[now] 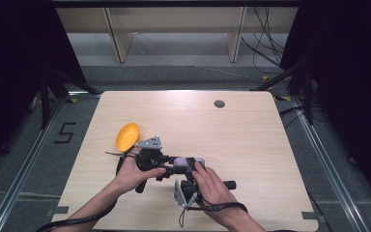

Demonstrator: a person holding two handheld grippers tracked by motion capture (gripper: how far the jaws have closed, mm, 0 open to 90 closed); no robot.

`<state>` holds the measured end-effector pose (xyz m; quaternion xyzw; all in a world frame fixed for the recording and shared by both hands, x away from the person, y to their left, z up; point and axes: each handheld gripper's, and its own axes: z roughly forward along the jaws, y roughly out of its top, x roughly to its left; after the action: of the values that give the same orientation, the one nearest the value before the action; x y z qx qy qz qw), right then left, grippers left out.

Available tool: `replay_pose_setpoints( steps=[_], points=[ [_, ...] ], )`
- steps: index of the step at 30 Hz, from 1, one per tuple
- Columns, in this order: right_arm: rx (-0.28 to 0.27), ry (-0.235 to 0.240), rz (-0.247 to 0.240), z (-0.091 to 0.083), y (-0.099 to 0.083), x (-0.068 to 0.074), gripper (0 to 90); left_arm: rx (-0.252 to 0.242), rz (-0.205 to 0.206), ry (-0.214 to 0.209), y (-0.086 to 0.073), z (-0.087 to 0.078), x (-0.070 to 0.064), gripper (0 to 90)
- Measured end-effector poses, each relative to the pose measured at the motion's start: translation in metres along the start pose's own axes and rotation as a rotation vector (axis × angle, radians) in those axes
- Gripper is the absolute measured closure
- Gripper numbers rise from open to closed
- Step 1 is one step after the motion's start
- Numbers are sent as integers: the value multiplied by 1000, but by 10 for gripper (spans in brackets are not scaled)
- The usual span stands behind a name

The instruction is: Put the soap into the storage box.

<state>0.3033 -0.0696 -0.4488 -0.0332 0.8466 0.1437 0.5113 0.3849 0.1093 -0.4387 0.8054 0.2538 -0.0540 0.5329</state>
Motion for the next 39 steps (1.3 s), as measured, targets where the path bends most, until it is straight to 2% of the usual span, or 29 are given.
replay_pose_setpoints(
  steps=[1,2,4,5,6,7,10,12,13,14,15,16,19,23,24,25,26,27,28,29,30,31,33,34,35,36,37,38,39],
  points=[
    [2,0,2,0,0,0,501,-8,-9,-15,0,0,0,553],
    [4,0,-2,0,0,0,499,-12,-21,-12,0,-2,-2,573],
    [34,11,58,-2,0,2,498,-16,8,-5,1,-2,-3,586],
    [3,5,11,0,-1,0,498,-11,23,-1,1,-3,-5,587],
    [14,-1,12,-1,0,0,498,-10,25,1,1,-3,-5,587],
    [-14,-7,-14,1,0,-1,498,-5,30,4,1,-3,-6,588],
    [-13,-7,-6,0,0,0,497,-14,16,13,0,-5,-8,589],
    [-18,-3,1,0,0,0,496,-10,35,22,1,-6,-9,590],
    [-14,-10,-15,0,1,-1,496,-7,48,16,1,-6,-9,590],
    [-10,-6,12,-1,1,1,495,-2,48,35,1,-7,-10,590],
    [-12,-2,16,-1,1,1,495,-8,40,38,1,-7,-11,590],
    [-13,-4,15,0,1,1,494,-11,61,30,1,-7,-11,590],
    [-30,-18,-11,1,3,-1,487,-15,70,34,1,-6,-11,591],
    [-19,-17,-5,2,2,0,445,-15,103,72,-1,-7,-13,591],
    [-22,-19,-11,2,1,0,440,-14,112,71,-1,-7,-13,592],
    [-20,-15,2,3,1,1,430,-15,113,87,-1,-8,-15,592],
    [-15,-13,-11,3,0,0,419,-17,120,89,-1,-8,-16,592],
    [-9,-22,-24,4,-1,0,413,-20,111,109,-2,-8,-18,592],
    [-9,-18,-29,4,-1,0,397,-9,148,103,0,-10,-17,592],
    [-14,-17,-45,5,-2,-1,383,-12,152,129,0,-11,-18,592],
    [-14,-28,-23,4,-2,0,374,-12,141,143,0,-11,-19,592],
    [-14,-28,-23,4,-2,0,374,-8,160,170,0,-13,-19,592],
    [-9,-34,-23,3,-3,-1,356,-16,169,196,1,-16,-17,592],
    [-5,-42,-31,3,-3,-2,352,-17,160,214,1,-18,-17,593],
    [3,-37,-1,3,-3,-1,350,-20,168,229,1,-19,-17,593],
    [4,-37,-2,3,-4,-1,349,-21,186,246,2,-21,-17,593],
    [3,-38,-1,2,-4,-1,349,-23,186,271,3,-24,-17,593],
    [-11,-37,-47,4,-6,-3,349,-36,194,290,4,-26,-16,593],
    [4,-43,-22,2,-7,-2,350,-38,193,307,4,-28,-16,592]
  ],
)
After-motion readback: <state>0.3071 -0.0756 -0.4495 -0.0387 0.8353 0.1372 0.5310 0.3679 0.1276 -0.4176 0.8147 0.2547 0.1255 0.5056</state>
